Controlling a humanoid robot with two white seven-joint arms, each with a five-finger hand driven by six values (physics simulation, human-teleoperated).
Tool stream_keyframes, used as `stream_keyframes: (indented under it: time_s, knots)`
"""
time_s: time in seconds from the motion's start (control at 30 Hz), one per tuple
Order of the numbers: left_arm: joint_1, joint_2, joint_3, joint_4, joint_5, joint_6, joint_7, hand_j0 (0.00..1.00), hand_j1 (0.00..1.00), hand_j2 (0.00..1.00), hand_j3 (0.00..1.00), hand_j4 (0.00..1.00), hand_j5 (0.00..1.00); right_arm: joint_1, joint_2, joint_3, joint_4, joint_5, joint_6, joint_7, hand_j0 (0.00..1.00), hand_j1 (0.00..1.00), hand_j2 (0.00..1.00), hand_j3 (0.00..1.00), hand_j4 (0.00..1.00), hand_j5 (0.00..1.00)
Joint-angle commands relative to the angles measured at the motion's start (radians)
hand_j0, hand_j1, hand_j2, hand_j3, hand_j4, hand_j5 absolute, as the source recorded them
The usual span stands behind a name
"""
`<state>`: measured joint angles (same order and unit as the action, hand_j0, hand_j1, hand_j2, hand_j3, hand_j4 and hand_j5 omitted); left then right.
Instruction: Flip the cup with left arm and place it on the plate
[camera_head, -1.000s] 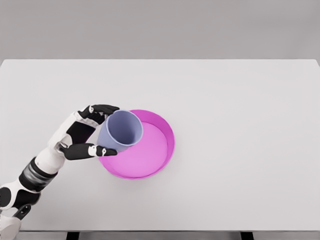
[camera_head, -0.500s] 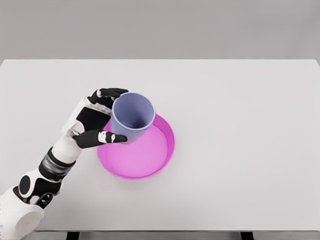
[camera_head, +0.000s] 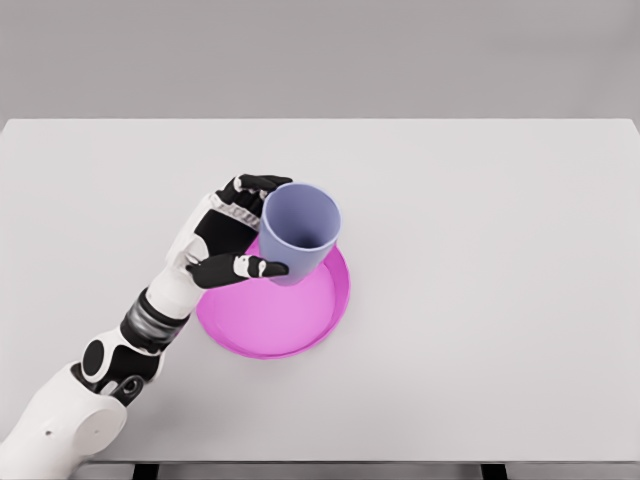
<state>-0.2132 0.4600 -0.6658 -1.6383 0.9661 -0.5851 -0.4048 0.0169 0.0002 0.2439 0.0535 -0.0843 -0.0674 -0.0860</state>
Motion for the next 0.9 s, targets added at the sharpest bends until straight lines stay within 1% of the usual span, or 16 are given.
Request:
stream_keyframes:
  time_s: [0.0, 0.1, 0.27, 0.33, 0.47, 0.5, 0.67, 0.73, 0.87]
  knots:
    - [0.000, 0.002, -0.005, 0.020, 0.005, 0.002, 0.000, 0.56, 0.56, 0.56, 0.56, 0.56, 0.56, 0.000, 0.000, 0.000, 0.000, 0.000, 0.000, 0.000, 1.00, 1.00, 1.00, 1.00, 1.00, 1.00]
    - [-0.002, 0.005, -0.003, 0.051, 0.006, 0.002, 0.000, 0.56, 0.56, 0.56, 0.56, 0.56, 0.56, 0.000, 0.000, 0.000, 0.000, 0.000, 0.000, 0.002, 1.00, 1.00, 1.00, 1.00, 1.00, 1.00]
    - [0.000, 0.006, -0.003, 0.051, 0.003, 0.002, 0.003, 0.56, 0.56, 0.56, 0.56, 0.56, 0.56, 0.000, 0.000, 0.000, 0.000, 0.000, 0.000, 0.000, 1.00, 1.00, 1.00, 1.00, 1.00, 1.00]
    - [0.000, 0.006, -0.003, 0.051, 0.002, 0.001, 0.004, 0.61, 0.61, 0.61, 0.61, 0.61, 0.61, 0.000, 0.000, 0.000, 0.000, 0.000, 0.000, 0.000, 1.00, 1.00, 1.00, 1.00, 1.00, 1.00]
    - [0.003, 0.008, -0.003, 0.049, -0.001, 0.001, 0.006, 0.65, 0.65, 0.65, 0.65, 0.65, 0.65, 0.000, 0.000, 0.000, 0.000, 0.000, 0.000, 0.000, 1.00, 1.00, 1.00, 1.00, 1.00, 1.00]
    - [0.003, 0.008, -0.004, 0.048, -0.001, 0.001, 0.008, 0.70, 0.70, 0.70, 0.70, 0.70, 0.70, 0.000, 0.000, 0.000, 0.000, 0.000, 0.000, 0.000, 1.00, 1.00, 1.00, 1.00, 1.00, 1.00]
    - [0.006, 0.008, -0.005, 0.044, -0.003, 0.001, 0.008, 0.71, 0.71, 0.71, 0.71, 0.71, 0.71, 0.000, 0.000, 0.000, 0.000, 0.000, 0.000, 0.000, 1.00, 1.00, 1.00, 1.00, 1.00, 1.00]
    - [0.009, 0.009, -0.003, 0.041, -0.003, 0.001, 0.009, 0.77, 0.77, 0.77, 0.77, 0.77, 0.77, 0.000, 0.000, 0.000, 0.000, 0.000, 0.000, 0.000, 1.00, 1.00, 1.00, 1.00, 1.00, 1.00]
    - [0.012, 0.009, -0.003, 0.038, -0.003, 0.001, 0.009, 0.79, 0.79, 0.79, 0.79, 0.79, 0.79, 0.000, 0.000, 0.000, 0.000, 0.000, 0.000, 0.000, 1.00, 1.00, 1.00, 1.00, 1.00, 1.00]
